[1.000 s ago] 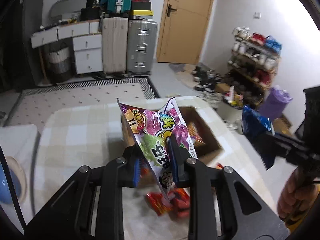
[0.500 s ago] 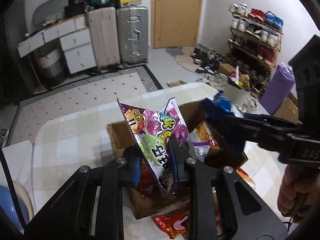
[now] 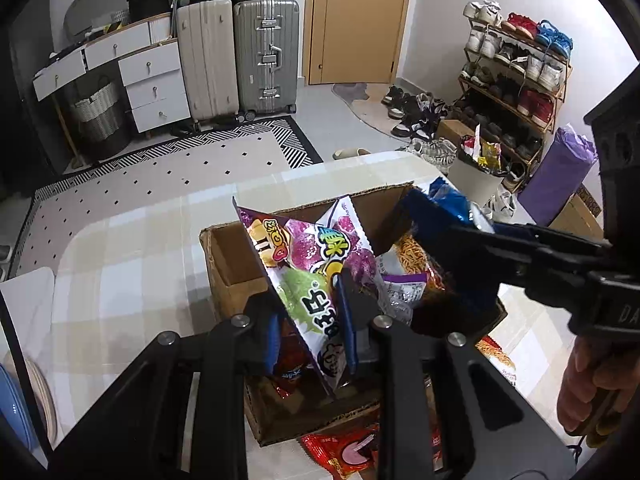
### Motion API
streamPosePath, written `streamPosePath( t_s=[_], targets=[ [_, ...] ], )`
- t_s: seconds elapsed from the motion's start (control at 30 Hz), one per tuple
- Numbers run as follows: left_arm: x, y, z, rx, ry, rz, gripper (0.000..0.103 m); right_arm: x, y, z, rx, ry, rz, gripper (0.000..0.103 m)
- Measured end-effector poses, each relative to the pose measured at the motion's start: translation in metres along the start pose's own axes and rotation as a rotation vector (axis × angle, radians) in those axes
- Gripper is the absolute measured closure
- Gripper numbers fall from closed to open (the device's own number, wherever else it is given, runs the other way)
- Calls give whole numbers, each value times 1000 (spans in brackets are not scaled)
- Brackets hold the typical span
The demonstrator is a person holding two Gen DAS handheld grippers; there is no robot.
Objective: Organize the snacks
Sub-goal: 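Carry the candy bag and Oreo pack with both grippers over the box, then lower both snacks into the box and open both grippers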
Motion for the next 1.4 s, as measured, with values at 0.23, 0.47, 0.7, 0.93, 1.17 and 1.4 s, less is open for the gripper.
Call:
streamPosePath(
  t_s=[0.23, 0.47, 0.7, 0.93, 1.17, 1.4],
  targets=[
    [3, 3, 4, 12, 2, 8, 82, 4, 2, 1, -4, 11, -7, 56],
    [6, -7, 3, 18, 23, 14, 74, 8, 5, -2, -14, 21, -9, 56],
    [8, -30, 8, 51, 41, 17, 72, 6, 12, -3, -30, 25, -11, 56],
    [3, -52, 8, 69, 32, 19, 63, 6, 11, -1, -28, 20, -18, 56],
    [0, -58, 0, 58, 17, 23, 54, 7, 27, 3, -69, 16, -69, 53],
    [-9, -68, -7, 49, -1, 28, 50, 13, 22, 4, -53, 47, -97, 31]
  ],
)
Point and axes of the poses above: each gripper's, at about its wrist camera, not at the fingertips, and y roughly the way its jaws point, x to its right, z to its top, the point moved 2 cm from there along y, roughly the way its jaws point, and after that the axes turned 10 degrees about -y, right-handed, at the moved point
